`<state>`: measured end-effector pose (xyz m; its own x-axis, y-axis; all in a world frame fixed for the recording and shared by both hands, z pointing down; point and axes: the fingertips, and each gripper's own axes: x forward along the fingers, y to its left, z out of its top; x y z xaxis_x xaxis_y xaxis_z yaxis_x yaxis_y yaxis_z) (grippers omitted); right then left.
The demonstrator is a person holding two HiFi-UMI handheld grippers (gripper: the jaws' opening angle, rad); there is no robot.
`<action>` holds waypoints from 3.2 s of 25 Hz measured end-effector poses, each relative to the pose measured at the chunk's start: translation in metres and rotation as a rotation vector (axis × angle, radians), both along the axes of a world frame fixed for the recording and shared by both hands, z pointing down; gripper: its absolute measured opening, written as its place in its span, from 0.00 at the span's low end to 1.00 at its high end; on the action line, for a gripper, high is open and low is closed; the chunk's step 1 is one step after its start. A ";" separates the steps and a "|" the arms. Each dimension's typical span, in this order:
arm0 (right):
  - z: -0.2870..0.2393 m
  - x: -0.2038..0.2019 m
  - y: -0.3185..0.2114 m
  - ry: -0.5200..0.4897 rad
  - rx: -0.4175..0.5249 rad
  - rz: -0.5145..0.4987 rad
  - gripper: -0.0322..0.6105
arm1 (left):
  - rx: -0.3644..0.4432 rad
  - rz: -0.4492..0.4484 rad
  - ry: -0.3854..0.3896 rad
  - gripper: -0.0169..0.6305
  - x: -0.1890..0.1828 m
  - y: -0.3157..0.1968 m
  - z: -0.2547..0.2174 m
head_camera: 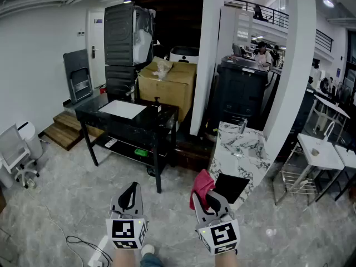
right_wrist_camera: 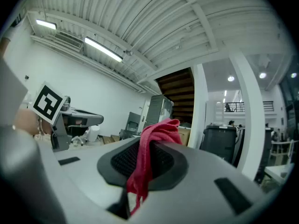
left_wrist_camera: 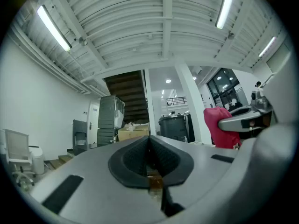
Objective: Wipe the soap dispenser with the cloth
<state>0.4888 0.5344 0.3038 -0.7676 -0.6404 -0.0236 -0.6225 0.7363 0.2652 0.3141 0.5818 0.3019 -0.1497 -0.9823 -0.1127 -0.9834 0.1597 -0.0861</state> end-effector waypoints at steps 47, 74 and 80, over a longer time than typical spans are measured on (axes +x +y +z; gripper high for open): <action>0.025 -0.339 -0.445 -0.061 -0.085 0.086 0.13 | 0.011 0.196 0.019 0.63 -0.337 -0.424 0.026; 0.071 -0.390 -0.735 -0.039 -0.234 0.257 0.13 | -0.213 0.486 0.187 0.41 -0.375 -0.790 0.100; 0.072 -0.397 -0.763 0.005 -0.222 0.306 0.13 | -0.288 0.577 0.132 0.41 -0.372 -0.848 0.124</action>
